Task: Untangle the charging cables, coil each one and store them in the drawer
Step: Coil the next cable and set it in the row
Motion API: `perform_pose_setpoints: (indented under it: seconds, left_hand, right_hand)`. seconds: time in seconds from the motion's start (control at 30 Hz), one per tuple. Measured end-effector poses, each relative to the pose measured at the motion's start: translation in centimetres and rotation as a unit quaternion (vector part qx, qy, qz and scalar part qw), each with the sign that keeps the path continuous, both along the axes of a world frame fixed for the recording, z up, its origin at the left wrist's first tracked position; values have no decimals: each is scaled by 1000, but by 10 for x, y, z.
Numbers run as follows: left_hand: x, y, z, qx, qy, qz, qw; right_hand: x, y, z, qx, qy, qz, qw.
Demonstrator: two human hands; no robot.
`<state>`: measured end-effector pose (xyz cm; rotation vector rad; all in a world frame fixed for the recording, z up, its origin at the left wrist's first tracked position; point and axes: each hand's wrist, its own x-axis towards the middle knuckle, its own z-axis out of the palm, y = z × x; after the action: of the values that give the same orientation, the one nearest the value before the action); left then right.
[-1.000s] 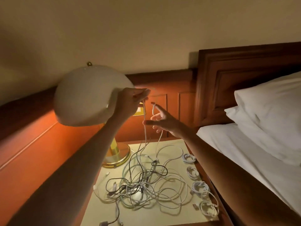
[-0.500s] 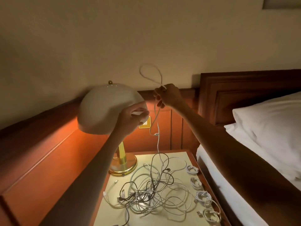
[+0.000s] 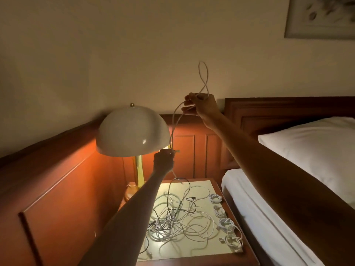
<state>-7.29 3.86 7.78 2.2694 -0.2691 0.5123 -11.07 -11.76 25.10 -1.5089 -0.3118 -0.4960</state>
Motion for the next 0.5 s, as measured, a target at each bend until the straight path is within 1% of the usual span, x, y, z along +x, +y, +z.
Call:
perform_pose_setpoints:
  seconds: [0.03, 0.13, 0.17, 0.27, 0.33, 0.4, 0.43, 0.5]
  left_hand:
    - [3, 0, 6, -17, -28, -1, 999]
    - [0, -3, 48, -150, -44, -23, 988]
    - [2, -1, 62, -186, -69, -27, 980]
    - [1, 11, 102, -211, -165, -26, 963]
    - [-10, 19, 123, -234, -218, -47, 947]
    - [-19, 24, 136, -221, -223, -82, 946]
    - [-24, 27, 139, -195, -224, -91, 950]
    - [-35, 36, 141, -117, -239, -61, 962]
  right_hand:
    - [-2, -4, -2, 0, 8, -5, 1000]
    - [-8, -16, -11, -34, 39, -26, 998]
    - [-11, -20, -13, -46, 47, -27, 997]
    - [-20, -30, -18, -52, 51, -21, 997]
    - [-24, -33, -21, -54, 40, -27, 997]
    - [-25, -34, -25, -72, 34, -41, 996]
    - [-27, -34, -27, -82, 37, -43, 995]
    - [-33, -34, -34, -98, 56, -33, 993]
